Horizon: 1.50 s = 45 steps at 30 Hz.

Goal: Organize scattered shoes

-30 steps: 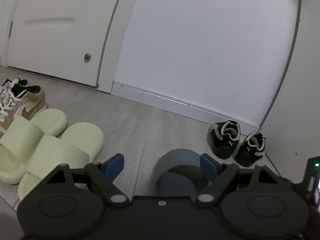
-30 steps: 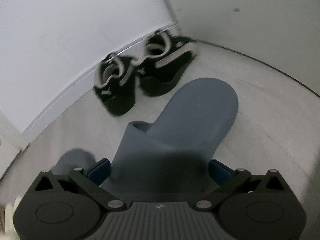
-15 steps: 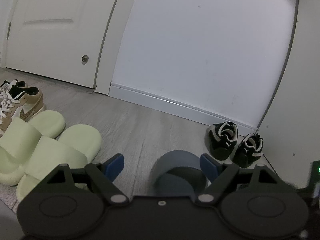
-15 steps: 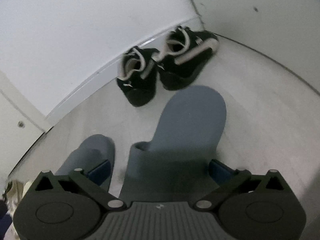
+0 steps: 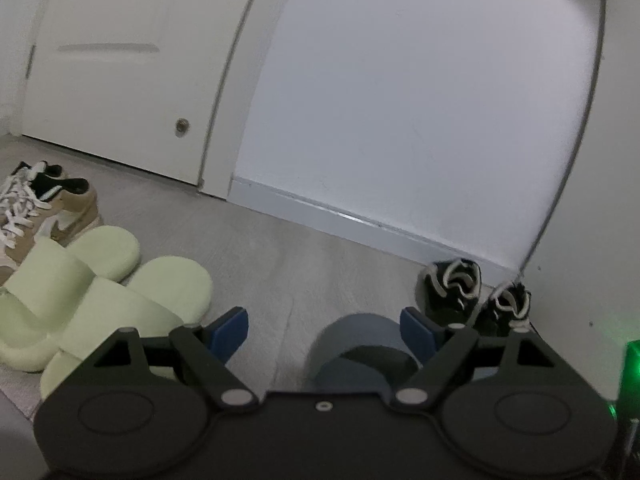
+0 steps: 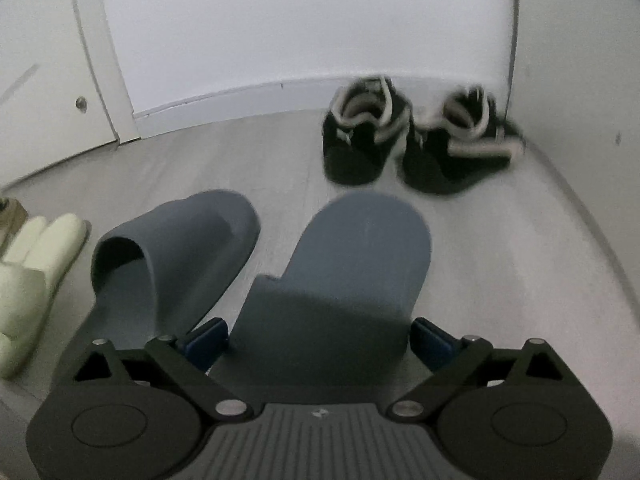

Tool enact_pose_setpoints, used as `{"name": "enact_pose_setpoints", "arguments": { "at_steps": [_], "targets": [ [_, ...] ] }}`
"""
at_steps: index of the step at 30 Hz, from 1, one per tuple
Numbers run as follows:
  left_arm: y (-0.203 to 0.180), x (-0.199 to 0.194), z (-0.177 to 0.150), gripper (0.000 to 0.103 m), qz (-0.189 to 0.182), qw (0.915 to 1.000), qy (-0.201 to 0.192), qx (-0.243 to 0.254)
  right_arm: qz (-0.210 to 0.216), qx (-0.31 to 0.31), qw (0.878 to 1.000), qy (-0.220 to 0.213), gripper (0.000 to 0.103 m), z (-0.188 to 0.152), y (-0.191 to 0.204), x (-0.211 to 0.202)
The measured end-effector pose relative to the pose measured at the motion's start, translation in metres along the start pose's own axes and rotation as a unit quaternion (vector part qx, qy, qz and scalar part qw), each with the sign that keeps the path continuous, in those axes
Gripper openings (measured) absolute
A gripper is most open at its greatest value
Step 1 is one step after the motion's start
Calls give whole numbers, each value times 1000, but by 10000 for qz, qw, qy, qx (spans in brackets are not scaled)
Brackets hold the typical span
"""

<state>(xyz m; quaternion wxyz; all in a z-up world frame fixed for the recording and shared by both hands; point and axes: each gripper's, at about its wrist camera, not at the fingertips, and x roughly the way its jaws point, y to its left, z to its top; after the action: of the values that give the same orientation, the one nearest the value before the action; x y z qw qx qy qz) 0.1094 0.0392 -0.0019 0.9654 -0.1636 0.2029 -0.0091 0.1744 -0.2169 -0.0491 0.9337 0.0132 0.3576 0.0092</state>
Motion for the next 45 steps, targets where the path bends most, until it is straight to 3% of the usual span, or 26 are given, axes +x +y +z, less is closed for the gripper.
{"name": "enact_pose_setpoints", "arguments": {
  "at_steps": [1, 3, 4, 5, 8, 11, 15, 20, 24, 27, 29, 31, 32, 34, 37, 45],
  "targets": [
    [2, -2, 1, 84, 51, 10000, -57, -49, -278, -74, 9984, -481, 98, 2, 6, -12],
    [7, -5, 5, 84, 211, 9995, -167, -177, -314, -190, 9911, -1280, 96, 3, 14, -32],
    [9, -6, 7, 84, 282, 9992, -192, -230, -227, -263, 9893, -1420, 93, 3, 18, -37],
    [11, -6, 8, 84, 297, 9990, -209, -257, -107, -333, 9887, -1459, 81, 4, 22, -39],
    [20, -8, 13, 84, 347, 9981, -300, -409, 558, -584, 9892, -1226, 53, 4, 41, -34],
    [30, -9, 16, 84, 385, 9967, -331, -630, 894, -625, 9913, -742, 39, -1, 59, -15],
    [35, -5, 15, 84, 354, 9965, -293, -693, 731, -1027, 9912, -401, 18, 1, 85, 10],
    [35, 3, 13, 84, 301, 9973, -185, -638, 551, -889, 9935, -454, 12, 4, 86, 30],
    [36, 5, 12, 84, 263, 9973, -189, -661, 424, -864, 9942, -488, 11, 12, 84, 49],
    [36, 9, 12, 84, 311, 9971, -160, -673, 528, -480, 9967, -383, 21, 12, 80, 36],
    [35, 10, 12, 84, 329, 9972, -142, -659, 604, -365, 9971, -280, 51, 5, 81, 21],
    [33, 11, 11, 84, 325, 9974, -125, -630, 792, -436, 9958, -110, 67, -10, 88, 2],
    [33, 11, 11, 84, 322, 9975, -119, -621, 841, -477, 9953, -82, 69, -13, 89, -1],
    [32, 12, 11, 84, 319, 9975, -115, -618, 1008, -898, 9908, 26, 69, -30, 100, -16],
    [32, 12, 11, 84, 322, 9976, -109, -603, 829, -1689, 9821, 106, 70, -38, 119, -16],
    [31, 10, 10, 84, 322, 9975, -129, -611, 471, -1840, 9818, 80, 69, -36, 119, -16]
  ]
}}
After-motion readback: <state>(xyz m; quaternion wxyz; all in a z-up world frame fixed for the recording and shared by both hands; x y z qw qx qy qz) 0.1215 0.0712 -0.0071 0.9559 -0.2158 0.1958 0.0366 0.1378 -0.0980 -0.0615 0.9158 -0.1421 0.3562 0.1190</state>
